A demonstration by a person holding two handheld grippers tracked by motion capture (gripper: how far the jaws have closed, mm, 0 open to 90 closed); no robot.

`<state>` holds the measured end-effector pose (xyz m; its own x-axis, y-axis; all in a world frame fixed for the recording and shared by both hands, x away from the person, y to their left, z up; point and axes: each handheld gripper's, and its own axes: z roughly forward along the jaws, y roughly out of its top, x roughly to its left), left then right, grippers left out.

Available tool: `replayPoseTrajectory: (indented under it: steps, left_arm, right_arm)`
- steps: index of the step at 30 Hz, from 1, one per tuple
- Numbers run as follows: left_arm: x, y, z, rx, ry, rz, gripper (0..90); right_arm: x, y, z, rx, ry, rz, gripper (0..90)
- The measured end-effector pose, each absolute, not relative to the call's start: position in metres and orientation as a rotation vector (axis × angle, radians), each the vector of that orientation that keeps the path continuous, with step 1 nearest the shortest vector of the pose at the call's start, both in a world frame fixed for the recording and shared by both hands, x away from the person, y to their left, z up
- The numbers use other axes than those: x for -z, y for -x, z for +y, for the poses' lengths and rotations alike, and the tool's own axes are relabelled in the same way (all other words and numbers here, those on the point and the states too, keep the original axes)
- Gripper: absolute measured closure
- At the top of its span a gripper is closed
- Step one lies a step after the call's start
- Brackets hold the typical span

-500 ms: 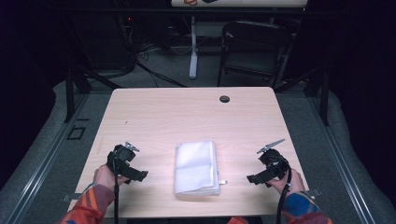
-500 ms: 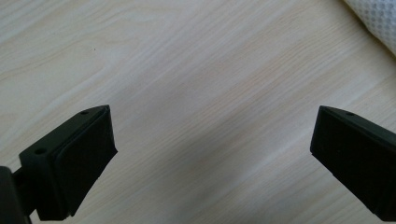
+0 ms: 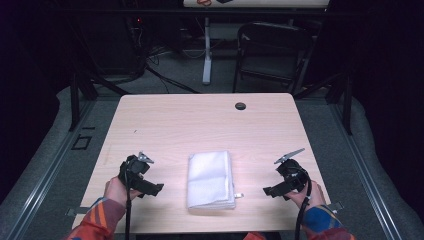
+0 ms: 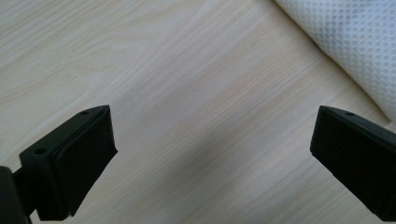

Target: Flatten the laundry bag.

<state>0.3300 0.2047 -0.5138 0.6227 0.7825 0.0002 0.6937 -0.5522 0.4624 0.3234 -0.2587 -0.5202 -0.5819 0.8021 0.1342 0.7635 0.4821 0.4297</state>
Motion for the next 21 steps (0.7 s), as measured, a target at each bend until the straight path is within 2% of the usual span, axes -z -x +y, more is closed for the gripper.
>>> replayPoseTrajectory:
  steps: [21]
  left_arm:
    - [0.506, -0.318, 0.148, -0.267, -2.421, 0.957, 0.1]
  right_arm:
    - [0.518, -0.324, -0.253, -0.723, -1.402, 2.648, 6.2]
